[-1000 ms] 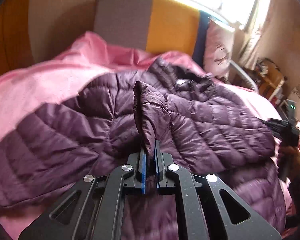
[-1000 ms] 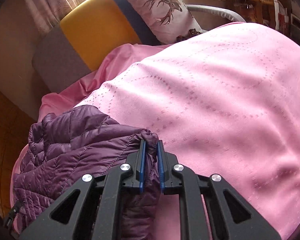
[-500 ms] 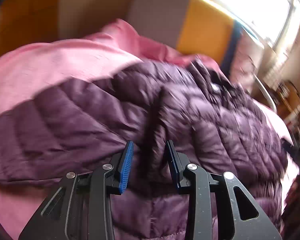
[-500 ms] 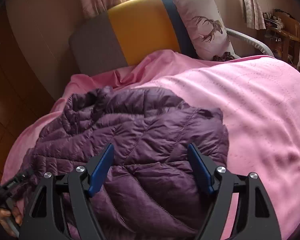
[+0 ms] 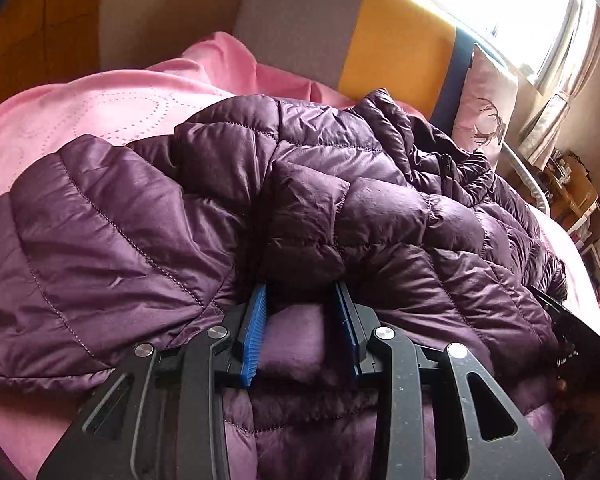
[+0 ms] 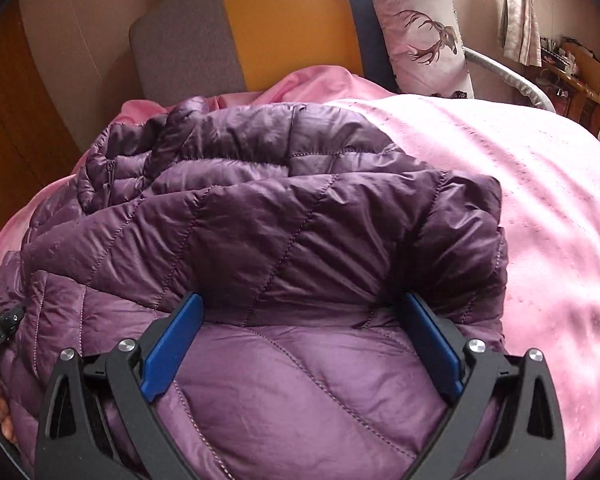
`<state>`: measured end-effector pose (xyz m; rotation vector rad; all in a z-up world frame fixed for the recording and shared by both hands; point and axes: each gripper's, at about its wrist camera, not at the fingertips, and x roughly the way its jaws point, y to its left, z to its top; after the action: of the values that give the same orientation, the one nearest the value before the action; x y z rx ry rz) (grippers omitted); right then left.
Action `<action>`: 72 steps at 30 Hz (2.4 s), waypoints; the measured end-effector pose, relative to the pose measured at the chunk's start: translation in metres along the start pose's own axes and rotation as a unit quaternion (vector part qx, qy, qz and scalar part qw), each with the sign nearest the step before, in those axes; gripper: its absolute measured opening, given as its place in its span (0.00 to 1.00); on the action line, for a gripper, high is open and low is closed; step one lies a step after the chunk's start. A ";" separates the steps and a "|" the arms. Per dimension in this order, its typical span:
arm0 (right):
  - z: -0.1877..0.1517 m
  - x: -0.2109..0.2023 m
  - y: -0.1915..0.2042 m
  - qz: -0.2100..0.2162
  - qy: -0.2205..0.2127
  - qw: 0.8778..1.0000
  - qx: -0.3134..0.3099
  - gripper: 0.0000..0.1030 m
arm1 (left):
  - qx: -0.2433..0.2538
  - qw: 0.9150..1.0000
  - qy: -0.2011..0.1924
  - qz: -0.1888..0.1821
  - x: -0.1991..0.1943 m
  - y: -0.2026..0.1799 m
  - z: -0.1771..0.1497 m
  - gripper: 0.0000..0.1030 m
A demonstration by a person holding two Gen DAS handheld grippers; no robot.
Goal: Fold large clothes
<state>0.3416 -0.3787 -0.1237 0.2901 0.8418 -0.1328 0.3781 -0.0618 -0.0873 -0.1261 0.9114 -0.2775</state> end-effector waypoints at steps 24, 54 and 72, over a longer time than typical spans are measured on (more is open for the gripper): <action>-0.089 -0.099 0.079 0.106 0.013 0.994 -0.023 0.98 | -0.471 0.870 -0.131 0.067 -0.197 0.296 -0.132 0.69; -0.100 -0.107 0.053 0.152 0.015 0.987 0.053 0.95 | 0.045 0.980 -0.024 -0.192 -0.114 -0.036 -0.049 0.82; -0.041 -0.076 0.198 0.228 0.069 0.969 -0.066 0.12 | -0.082 0.983 -0.014 -0.161 -0.145 0.059 -0.138 0.82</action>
<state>0.3079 -0.1781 -0.0530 0.3628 0.8974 0.3755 0.1951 0.0380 -0.0741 -0.4318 0.8844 -0.4986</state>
